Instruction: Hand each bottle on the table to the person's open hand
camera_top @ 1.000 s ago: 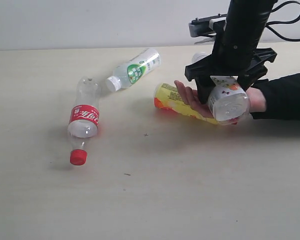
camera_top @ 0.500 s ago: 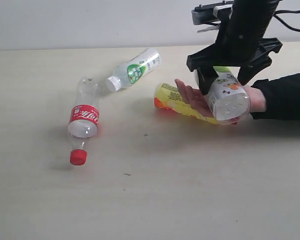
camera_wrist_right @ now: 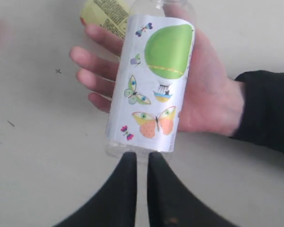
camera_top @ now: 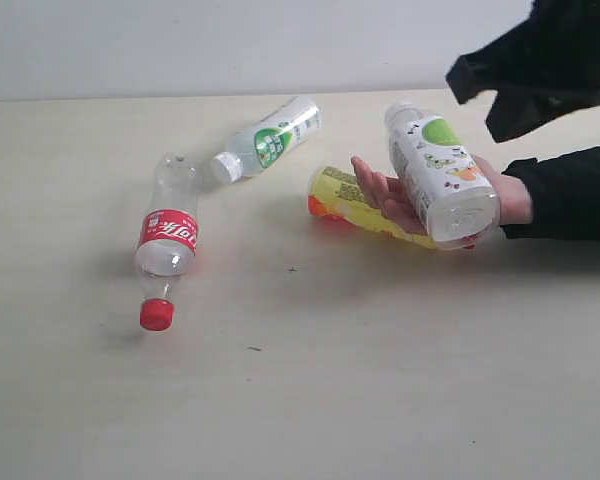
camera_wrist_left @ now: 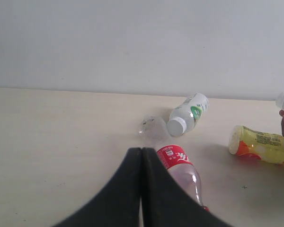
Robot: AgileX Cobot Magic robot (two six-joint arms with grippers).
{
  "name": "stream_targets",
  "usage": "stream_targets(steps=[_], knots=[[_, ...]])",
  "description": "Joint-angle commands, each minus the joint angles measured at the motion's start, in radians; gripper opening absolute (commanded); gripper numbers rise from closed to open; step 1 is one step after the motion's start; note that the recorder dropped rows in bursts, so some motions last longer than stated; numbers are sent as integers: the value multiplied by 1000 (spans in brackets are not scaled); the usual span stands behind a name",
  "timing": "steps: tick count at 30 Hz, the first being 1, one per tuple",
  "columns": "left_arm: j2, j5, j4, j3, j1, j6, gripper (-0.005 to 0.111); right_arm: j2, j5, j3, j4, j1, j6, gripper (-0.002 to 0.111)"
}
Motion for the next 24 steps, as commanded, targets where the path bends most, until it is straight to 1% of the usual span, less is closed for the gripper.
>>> stream_targets(steps=[1, 4, 7, 11, 18, 20, 24], knots=[[-7, -2, -4, 3, 2, 1, 0, -308, -333, 293, 21, -4, -35, 0], [-7, -2, -4, 3, 2, 1, 0, -501, -482, 440, 12, -4, -37, 0], [-7, -2, -4, 3, 2, 1, 0, -662, -536, 533, 12, -4, -61, 0], [-7, -2, -4, 3, 2, 1, 0, -833, -499, 582, 12, -4, -68, 0], [-7, -2, -4, 3, 2, 1, 0, -996, -409, 648, 4, -4, -130, 0], [-7, -2, -4, 3, 2, 1, 0, -1028, -419, 682, 23, -4, -124, 0], [-7, -2, -4, 3, 2, 1, 0, -1078, -517, 734, 50, -4, -124, 0]])
